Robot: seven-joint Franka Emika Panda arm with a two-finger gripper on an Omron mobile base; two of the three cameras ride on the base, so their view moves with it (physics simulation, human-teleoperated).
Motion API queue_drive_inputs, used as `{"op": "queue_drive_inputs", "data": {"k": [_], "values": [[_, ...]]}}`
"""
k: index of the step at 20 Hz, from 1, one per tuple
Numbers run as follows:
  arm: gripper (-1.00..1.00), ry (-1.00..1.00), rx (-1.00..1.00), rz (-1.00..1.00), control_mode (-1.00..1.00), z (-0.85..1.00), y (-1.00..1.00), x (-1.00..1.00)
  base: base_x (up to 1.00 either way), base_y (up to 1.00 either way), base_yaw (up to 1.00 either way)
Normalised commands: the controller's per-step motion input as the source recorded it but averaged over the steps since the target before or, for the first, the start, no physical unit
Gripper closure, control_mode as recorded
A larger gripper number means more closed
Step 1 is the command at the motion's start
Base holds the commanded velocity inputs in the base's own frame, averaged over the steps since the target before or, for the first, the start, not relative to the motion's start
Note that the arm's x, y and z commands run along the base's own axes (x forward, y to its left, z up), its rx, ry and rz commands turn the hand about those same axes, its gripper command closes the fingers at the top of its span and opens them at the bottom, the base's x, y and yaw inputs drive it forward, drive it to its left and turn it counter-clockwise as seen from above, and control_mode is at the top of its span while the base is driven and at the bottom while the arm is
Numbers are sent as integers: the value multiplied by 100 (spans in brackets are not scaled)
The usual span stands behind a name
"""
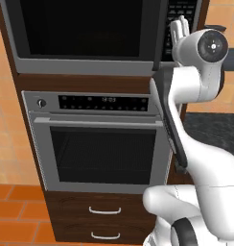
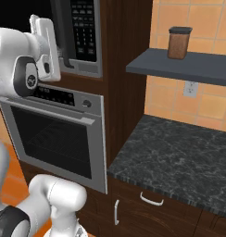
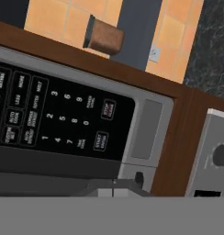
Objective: Open the microwave, place the bowl with waffle inside the microwave, then close the microwave door and turn it on.
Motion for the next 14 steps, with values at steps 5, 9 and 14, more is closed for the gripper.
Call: {"op": "queue_drive_inputs", "data": {"k": [5,9,14], "values": [[100,-3,-3,-4,-100,-17,-15,41,0,0,0],[100,-3,-4,-3,-100,-18,-2,44,0,0,0],[100,-1,-1,-4,-100,-6,-11,48,0,0,0]]}}
